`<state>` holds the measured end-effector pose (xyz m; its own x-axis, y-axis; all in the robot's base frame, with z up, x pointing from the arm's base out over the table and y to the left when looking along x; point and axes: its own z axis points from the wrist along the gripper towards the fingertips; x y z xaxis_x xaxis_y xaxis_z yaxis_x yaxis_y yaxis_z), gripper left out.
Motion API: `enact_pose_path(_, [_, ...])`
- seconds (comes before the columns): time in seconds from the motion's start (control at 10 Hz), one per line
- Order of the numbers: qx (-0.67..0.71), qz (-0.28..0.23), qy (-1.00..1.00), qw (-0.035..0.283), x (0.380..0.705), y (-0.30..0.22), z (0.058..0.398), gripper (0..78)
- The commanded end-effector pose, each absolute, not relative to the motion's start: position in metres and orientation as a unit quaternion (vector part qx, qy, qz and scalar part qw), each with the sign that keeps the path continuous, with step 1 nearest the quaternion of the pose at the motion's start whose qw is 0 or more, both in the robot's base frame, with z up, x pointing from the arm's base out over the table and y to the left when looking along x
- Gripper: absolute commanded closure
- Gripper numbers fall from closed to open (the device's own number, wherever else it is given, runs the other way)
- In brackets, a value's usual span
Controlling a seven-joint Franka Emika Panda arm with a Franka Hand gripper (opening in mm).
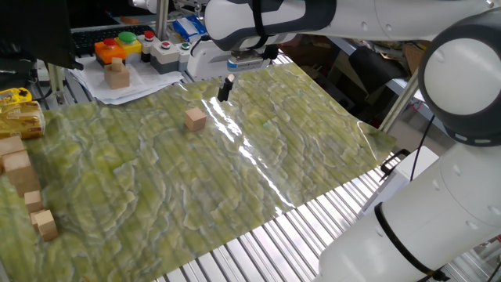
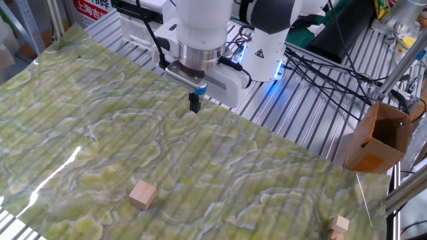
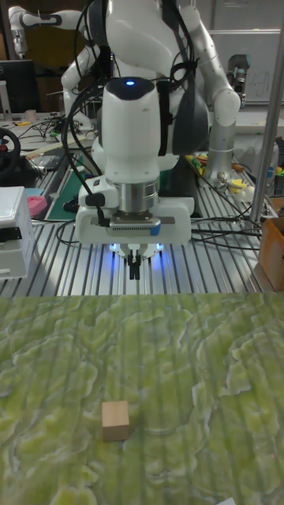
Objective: Approach and touch the side of the small block
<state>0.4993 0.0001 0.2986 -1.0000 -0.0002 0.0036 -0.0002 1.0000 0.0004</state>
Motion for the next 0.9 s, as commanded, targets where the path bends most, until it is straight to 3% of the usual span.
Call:
enact_pose_path(0.1, [-0.008,-0.124,-0.984,0.127,0.499,0.0,0.299,77.6])
enact_pose_path(0.9, [0.017,-0.103,-0.987,0.12,0.511,-0.003,0.3,77.6])
